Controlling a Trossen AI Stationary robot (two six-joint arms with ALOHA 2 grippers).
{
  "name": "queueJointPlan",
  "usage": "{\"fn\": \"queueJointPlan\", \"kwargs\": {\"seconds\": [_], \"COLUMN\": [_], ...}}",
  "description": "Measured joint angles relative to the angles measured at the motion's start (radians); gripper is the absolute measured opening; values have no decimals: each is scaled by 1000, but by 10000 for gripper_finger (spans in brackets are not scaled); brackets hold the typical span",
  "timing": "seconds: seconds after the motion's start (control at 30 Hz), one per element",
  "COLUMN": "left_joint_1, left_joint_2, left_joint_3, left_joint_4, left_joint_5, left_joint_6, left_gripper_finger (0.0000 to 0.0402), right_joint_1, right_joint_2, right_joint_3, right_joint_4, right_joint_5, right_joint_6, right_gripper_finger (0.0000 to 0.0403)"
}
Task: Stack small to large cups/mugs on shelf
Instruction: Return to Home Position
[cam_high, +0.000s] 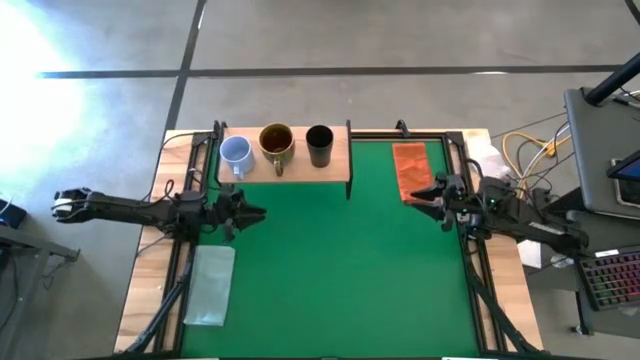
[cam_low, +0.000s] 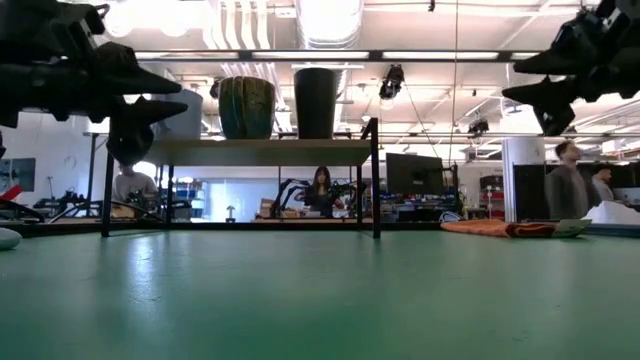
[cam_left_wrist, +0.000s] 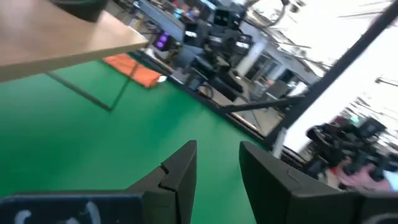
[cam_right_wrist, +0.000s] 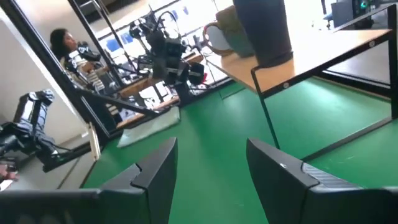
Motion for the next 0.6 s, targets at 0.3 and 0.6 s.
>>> {"fn": "queueJointPlan", "kwargs": {"seconds": [0.3, 0.6], "left_joint_1": [0, 0], "left_joint_2": [50, 152], "left_joint_3": [-1, 0], "left_joint_4": [-13, -16], "left_joint_5": [-94, -93], "left_joint_6": [-77, -77], "left_gripper_finger": [107, 107], "right_joint_1": [1, 1], "right_joint_2": [17, 63], "right_joint_3": [-117, -142], "right_joint_4": [170, 204], "right_joint_5": [-15, 9], "right_joint_6": [-44, 72], "right_gripper_finger": [185, 185]}}
